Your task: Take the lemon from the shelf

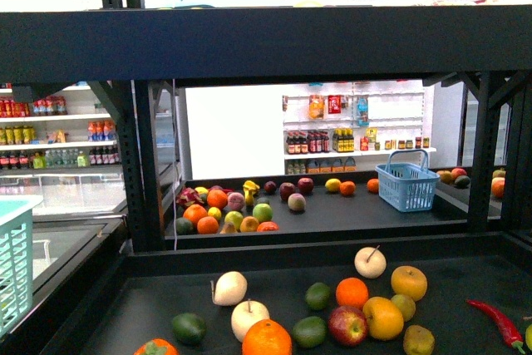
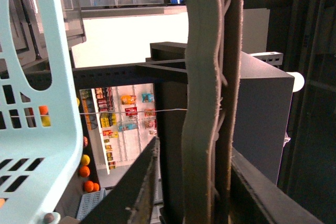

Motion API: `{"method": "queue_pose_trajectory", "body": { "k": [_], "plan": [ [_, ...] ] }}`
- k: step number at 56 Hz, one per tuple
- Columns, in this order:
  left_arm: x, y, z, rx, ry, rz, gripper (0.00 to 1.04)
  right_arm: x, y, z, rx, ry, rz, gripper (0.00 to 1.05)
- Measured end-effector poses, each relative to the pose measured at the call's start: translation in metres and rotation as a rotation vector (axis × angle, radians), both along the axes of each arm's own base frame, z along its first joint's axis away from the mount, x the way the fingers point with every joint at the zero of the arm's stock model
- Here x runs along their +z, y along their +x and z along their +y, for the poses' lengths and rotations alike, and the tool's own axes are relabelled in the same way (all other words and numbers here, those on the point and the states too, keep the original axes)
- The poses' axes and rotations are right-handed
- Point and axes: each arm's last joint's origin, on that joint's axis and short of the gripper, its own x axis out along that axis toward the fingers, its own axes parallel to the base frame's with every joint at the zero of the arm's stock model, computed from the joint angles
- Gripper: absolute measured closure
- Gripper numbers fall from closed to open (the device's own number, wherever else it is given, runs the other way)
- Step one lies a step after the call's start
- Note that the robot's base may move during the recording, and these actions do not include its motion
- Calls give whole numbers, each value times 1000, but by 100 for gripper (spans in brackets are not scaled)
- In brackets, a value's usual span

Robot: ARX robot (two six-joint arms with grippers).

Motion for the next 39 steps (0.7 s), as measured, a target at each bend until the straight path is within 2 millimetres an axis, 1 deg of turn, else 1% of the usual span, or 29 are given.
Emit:
{"method": "queue_pose_trajectory", "body": {
  "k": [4, 5, 8, 12, 15, 16, 18, 31, 39],
  "plan": [
    [-2, -6, 1, 9, 10, 15, 53, 0, 0, 0, 0, 0, 0, 7],
    [-3, -7, 2, 11, 11, 18, 51, 0, 0, 0, 0, 0, 0, 7],
    [-5, -12, 2, 16, 17, 31, 40, 0, 0, 0, 0, 0, 0, 7],
    [-7, -21, 1, 25, 22, 47, 21, 0, 0, 0, 0, 0, 0, 7],
    [-4, -25, -1, 21, 33, 53, 8, 0, 0, 0, 0, 0, 0, 7],
    [-2, -26, -1, 21, 37, 51, 6, 0, 0, 0, 0, 0, 0, 7],
    [1, -28, -2, 20, 44, 49, 8, 0, 0, 0, 0, 0, 0, 7],
    [17, -41, -8, 21, 77, 38, 8, 0, 0, 0, 0, 0, 0, 7],
    [27, -51, -13, 11, 111, 65, 8, 0, 0, 0, 0, 0, 0, 7]
  ]
}}
